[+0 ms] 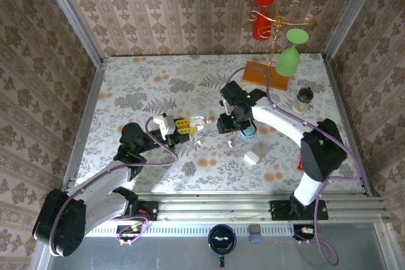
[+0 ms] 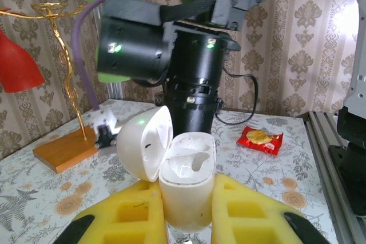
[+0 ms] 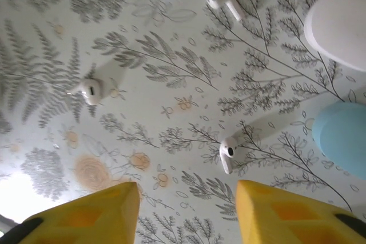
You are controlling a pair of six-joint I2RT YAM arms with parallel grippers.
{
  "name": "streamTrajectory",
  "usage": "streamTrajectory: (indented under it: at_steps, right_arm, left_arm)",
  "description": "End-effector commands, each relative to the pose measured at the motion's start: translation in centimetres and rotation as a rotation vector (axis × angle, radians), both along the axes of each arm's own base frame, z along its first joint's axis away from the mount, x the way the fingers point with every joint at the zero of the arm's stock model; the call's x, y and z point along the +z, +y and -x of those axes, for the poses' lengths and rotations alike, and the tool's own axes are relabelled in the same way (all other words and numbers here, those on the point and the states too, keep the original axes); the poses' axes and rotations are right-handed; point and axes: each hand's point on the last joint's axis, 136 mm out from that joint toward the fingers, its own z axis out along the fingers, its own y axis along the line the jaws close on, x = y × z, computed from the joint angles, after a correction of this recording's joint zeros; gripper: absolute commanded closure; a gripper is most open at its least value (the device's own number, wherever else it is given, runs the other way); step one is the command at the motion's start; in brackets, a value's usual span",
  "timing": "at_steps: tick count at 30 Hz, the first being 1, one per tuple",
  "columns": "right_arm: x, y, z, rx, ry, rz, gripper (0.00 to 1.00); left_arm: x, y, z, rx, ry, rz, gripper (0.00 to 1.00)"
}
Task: Insert wireless bluetooth earbuds into charging case
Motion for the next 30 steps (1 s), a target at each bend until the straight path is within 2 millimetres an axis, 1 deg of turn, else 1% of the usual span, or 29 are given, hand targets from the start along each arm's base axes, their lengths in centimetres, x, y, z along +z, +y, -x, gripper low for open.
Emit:
streamTrajectory:
  at_steps: [1,5,8,11,14,16,17,18,19,22,24,27,30]
  right_arm:
    - [-1.7,-2.5,1.8,0.046,0.114,0.227,0.54]
    - [-3.3,-2.9,1.4,0.064,0.164,0.317,0.57]
    - [-4.1,-3.0,1.2,0.077,0.194,0.359,0.58]
    - [-5.0,-2.6,0.9,0.094,0.212,0.364,0.59]
    - [-5.7,-2.0,0.6,0.109,0.224,0.353,0.61]
    - [-6.3,-1.7,0.5,0.113,0.236,0.348,0.61]
    - [-6.5,-1.5,0.5,0.114,0.239,0.344,0.61]
    - [-6.8,-1.4,0.4,0.115,0.245,0.342,0.62]
    - [-6.9,-1.3,0.4,0.116,0.249,0.341,0.62]
    - [-7.3,-1.2,0.4,0.118,0.258,0.341,0.63]
    - [-7.5,-1.3,0.5,0.121,0.266,0.345,0.66]
    - [-8.1,-1.5,0.8,0.129,0.284,0.356,0.68]
    - [-8.3,-1.5,1.0,0.129,0.297,0.360,0.69]
  left_arm:
    - [-0.4,0.2,0.7,-0.020,-0.021,-0.013,0.95]
    - [-0.6,0.3,0.7,-0.012,0.004,-0.026,0.94]
    - [-0.8,0.2,0.5,0.022,0.026,-0.051,0.92]
    - [-0.8,0.3,0.5,0.074,0.017,-0.050,0.88]
    - [-0.7,0.9,0.2,0.147,0.021,-0.030,0.87]
    - [-0.3,1.2,-0.1,0.184,0.031,-0.016,0.92]
    - [-0.2,1.3,-0.1,0.191,0.031,-0.017,0.92]
    - [-0.2,1.2,0.4,0.164,0.006,-0.033,0.92]
    - [-0.4,1.1,0.9,0.142,-0.019,-0.050,0.92]
    - [-0.8,1.2,0.8,0.152,-0.033,-0.079,0.95]
    - [-1.0,1.2,0.7,0.157,-0.027,-0.097,0.98]
    - [-1.2,1.3,0.3,0.175,-0.022,-0.113,0.99]
    - [-1.4,1.2,0.4,0.168,-0.048,-0.119,0.98]
